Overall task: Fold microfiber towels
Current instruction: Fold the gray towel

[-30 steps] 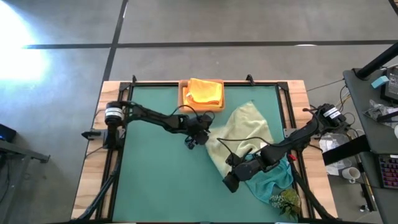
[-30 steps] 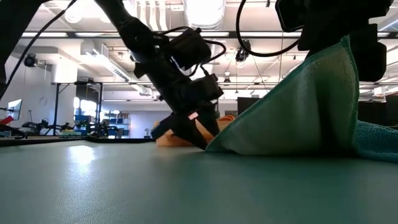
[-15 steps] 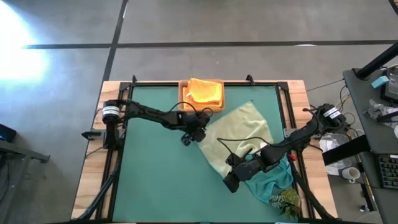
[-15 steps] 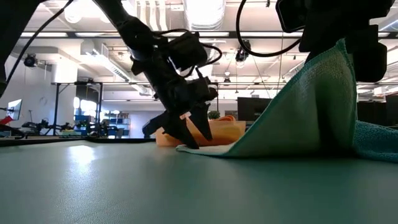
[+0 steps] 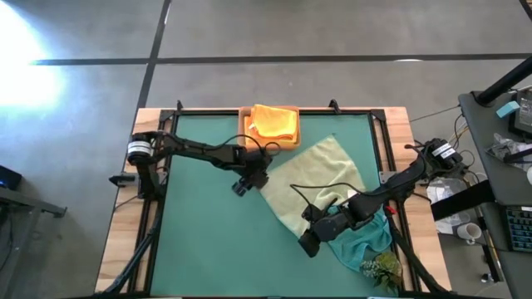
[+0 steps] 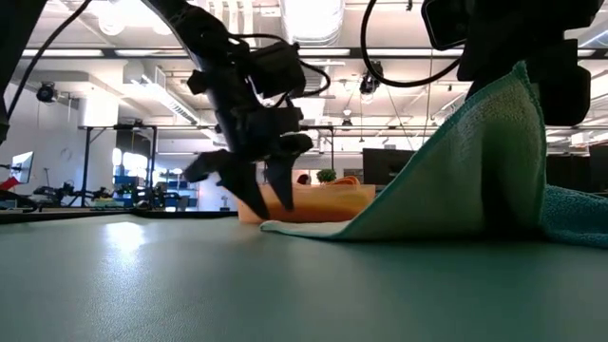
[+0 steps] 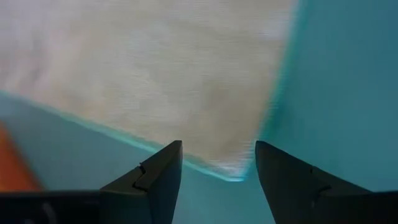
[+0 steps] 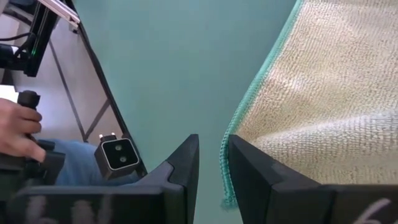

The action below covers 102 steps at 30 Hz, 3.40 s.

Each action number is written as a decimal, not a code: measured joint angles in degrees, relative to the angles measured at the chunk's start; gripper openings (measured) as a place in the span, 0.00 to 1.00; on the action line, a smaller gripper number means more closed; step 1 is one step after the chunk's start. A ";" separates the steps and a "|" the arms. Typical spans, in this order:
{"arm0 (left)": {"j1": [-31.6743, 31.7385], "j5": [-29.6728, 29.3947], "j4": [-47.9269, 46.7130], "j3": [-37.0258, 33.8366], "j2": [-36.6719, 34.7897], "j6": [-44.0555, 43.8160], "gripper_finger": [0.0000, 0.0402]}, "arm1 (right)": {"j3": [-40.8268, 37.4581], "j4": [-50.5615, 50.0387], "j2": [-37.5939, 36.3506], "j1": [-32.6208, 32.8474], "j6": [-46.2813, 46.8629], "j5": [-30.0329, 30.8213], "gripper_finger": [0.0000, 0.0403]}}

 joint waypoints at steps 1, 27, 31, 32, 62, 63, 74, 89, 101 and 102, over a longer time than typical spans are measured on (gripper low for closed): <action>0.00 0.91 -0.93 -0.09 -0.02 0.00 0.47 | -0.02 -0.03 0.00 0.00 -0.09 0.29 0.19; 0.13 -1.29 3.54 -0.94 2.84 -0.09 0.07 | -0.13 0.01 0.00 0.00 0.32 0.70 0.19; 0.12 -1.83 -0.12 -0.35 2.40 -4.15 0.02 | -0.13 0.03 0.00 0.00 0.32 0.70 0.19; 0.10 -1.89 -1.42 -0.39 2.05 -5.24 0.02 | -0.13 0.01 0.00 0.00 0.29 0.70 0.19; -8.12 3.16 -33.20 -0.92 -7.28 -41.98 0.00 | -0.20 -1.73 3.24 0.11 -11.49 0.29 0.25; -8.35 3.67 -33.30 -0.92 -7.28 -42.74 0.00 | -0.20 -0.95 3.61 0.13 -12.69 0.26 0.27; -9.18 5.23 -33.11 -0.55 -7.28 -46.77 0.00 | 1.72 11.54 12.74 1.04 -36.42 0.26 0.42; -9.60 5.67 -33.13 -0.87 -7.30 -49.57 0.00 | 12.27 0.48 24.17 1.73 -41.48 0.48 0.36; -9.70 5.76 -33.05 -0.90 -7.30 -49.55 0.00 | 12.84 -4.32 25.20 1.75 -34.16 3.76 0.10; -9.75 5.81 -33.05 -0.90 -7.31 -49.55 0.00 | 12.76 -4.35 24.90 1.81 -33.42 3.69 0.07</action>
